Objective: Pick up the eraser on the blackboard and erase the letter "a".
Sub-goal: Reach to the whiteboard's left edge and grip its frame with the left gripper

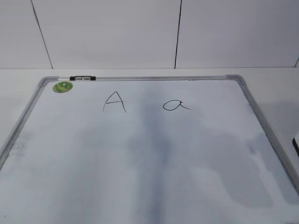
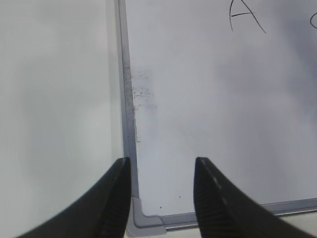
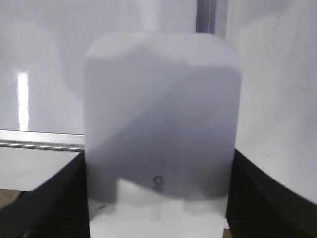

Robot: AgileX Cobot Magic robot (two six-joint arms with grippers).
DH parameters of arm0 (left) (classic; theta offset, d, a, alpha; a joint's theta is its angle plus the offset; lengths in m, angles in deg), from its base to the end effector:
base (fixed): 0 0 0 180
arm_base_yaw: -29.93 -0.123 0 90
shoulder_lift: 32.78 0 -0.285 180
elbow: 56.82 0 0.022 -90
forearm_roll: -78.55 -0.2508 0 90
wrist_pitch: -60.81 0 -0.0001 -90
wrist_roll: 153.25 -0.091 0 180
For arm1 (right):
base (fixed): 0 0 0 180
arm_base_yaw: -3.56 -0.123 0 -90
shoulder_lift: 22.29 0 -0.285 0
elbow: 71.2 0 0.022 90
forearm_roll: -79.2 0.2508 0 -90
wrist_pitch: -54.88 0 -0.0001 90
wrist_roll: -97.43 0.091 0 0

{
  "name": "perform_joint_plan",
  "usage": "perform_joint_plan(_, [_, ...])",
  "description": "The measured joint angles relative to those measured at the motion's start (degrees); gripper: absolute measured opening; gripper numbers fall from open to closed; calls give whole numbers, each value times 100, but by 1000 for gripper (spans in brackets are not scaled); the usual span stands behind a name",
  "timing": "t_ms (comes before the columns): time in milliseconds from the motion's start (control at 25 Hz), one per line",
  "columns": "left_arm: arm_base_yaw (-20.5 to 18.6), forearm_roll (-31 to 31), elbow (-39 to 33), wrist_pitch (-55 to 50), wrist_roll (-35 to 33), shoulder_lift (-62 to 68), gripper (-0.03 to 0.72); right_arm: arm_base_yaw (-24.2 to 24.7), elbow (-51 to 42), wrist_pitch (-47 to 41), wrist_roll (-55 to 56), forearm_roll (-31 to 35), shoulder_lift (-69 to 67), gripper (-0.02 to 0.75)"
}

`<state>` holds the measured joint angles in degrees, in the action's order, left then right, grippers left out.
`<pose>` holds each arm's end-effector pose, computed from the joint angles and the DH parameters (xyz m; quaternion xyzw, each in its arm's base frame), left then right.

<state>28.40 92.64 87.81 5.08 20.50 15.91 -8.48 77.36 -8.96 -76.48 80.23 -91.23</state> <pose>0.1179 -0.0152 0.3176 0.0084 0.9324 -0.0955 0.3484 0.1688 0.0375 0.2778 -0.0486 0.9893 0.0301 0.1342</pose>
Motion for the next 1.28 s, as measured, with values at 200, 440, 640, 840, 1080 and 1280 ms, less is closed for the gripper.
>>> perform_joint_plan(200, [0,5,0,358,0,818,321,0,0,10,0,0,0,543])
perform_joint_plan(440, [0,14,34,587,0,2030,321,0,0,10,0,0,0,543])
perform_joint_plan(640, [0,18,45,853,-215,2969,321,0,0,10,0,0,0,543])
perform_joint_plan(840, [0,18,143,1080,-368,3619,321,0,0,10,0,0,0,543])
perform_joint_plan(1080, [0,18,887,997,-510,4308,321,0,0,45,0,0,0,543])
perform_joint_plan(1280, [0,18,1649,532,-532,4913,321,0,0,57,0,0,0,543])
